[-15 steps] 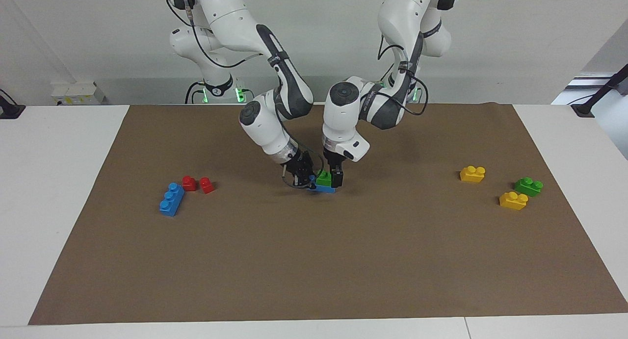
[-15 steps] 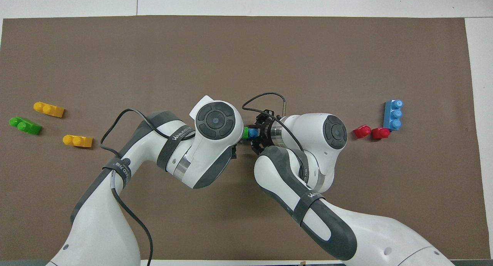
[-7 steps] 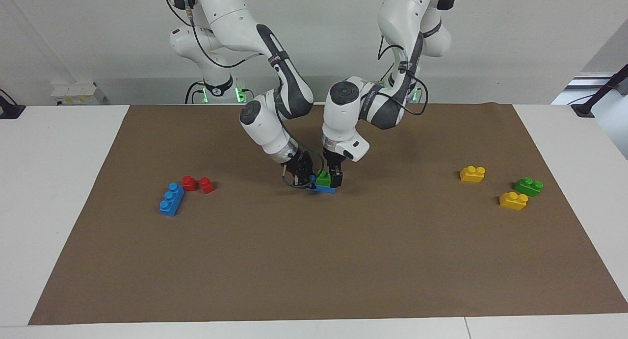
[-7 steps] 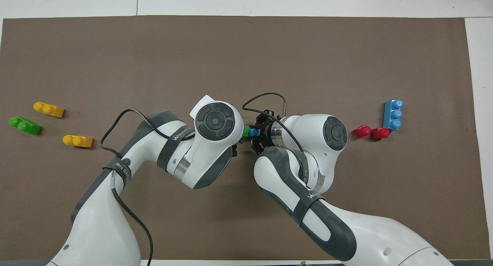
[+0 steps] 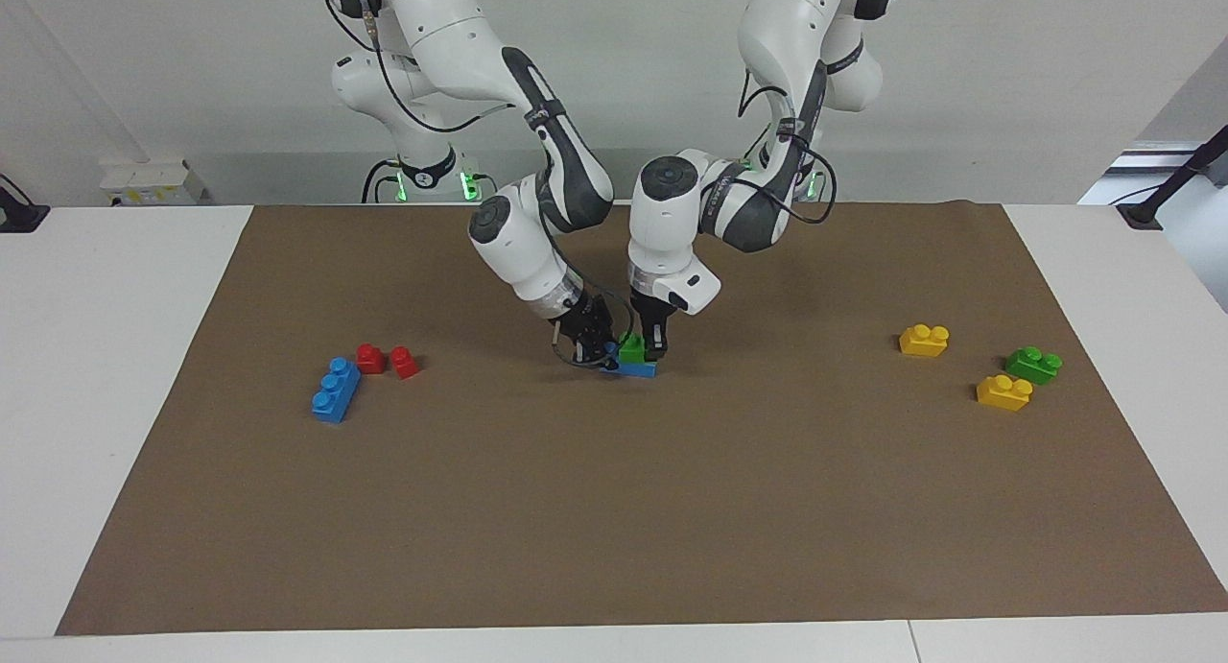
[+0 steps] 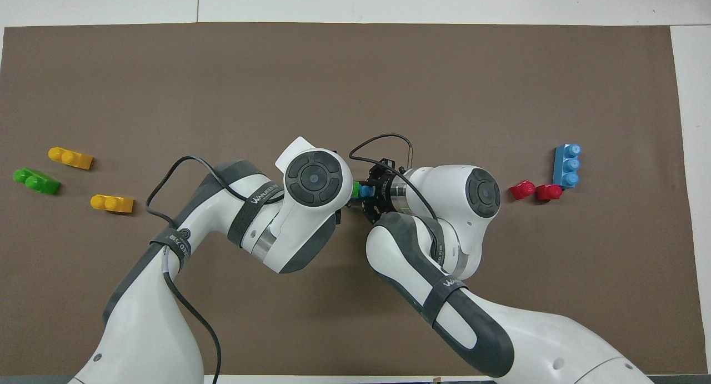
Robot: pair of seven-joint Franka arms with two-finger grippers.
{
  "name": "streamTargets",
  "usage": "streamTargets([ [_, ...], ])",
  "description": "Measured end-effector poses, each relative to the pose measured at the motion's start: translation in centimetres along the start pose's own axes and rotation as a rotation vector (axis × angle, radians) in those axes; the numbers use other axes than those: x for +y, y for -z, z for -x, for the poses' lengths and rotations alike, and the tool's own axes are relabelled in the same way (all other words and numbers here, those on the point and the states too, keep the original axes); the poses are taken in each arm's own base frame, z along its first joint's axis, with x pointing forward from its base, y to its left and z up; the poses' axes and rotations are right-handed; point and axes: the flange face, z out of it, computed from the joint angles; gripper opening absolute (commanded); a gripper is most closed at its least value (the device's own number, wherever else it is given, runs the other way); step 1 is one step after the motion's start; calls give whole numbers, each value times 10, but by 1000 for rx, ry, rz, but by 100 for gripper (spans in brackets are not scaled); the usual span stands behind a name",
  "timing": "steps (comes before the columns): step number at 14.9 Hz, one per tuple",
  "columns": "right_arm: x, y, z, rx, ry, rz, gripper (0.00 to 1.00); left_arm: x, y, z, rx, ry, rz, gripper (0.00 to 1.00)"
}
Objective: Remove green block with left arm and hold with right
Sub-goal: 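Grasp the green block with the left gripper while the right gripper grasps blue, then pull green away with the left gripper while the right gripper pulls blue back, then lower green beside yellow with the left gripper while the right gripper lowers blue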
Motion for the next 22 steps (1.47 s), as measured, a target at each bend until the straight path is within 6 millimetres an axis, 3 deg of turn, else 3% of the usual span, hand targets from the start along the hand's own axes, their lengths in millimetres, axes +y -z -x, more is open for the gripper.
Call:
streamTargets([
  [4, 0, 0, 0, 0, 2, -5, 0, 1, 6, -1, -2, 1, 6, 0],
  [6, -1, 0, 0, 0, 1, -11, 0, 3, 25, -5, -2, 5, 17, 0],
  [9, -2, 1, -1, 0, 0, -13, 0, 13, 65, -33, 13, 3, 29, 0],
  [11, -9, 7, -5, -4, -8, -18, 0, 20, 79, -52, 25, -6, 26, 0],
  [13, -30, 32, -11, -28, 4, -2, 0, 29, 80, -75, 41, -37, 10, 0],
  [16, -71, 97, -36, -69, 51, 10, 0, 49, 75, -123, 58, -93, -12, 0],
  [19, -107, 153, -95, -58, 127, 11, 0, 70, 72, -178, 67, -157, -23, 0],
  [22, -127, 182, -151, -49, 179, 11, 0, 83, 70, -225, 73, -241, -34, 0],
])
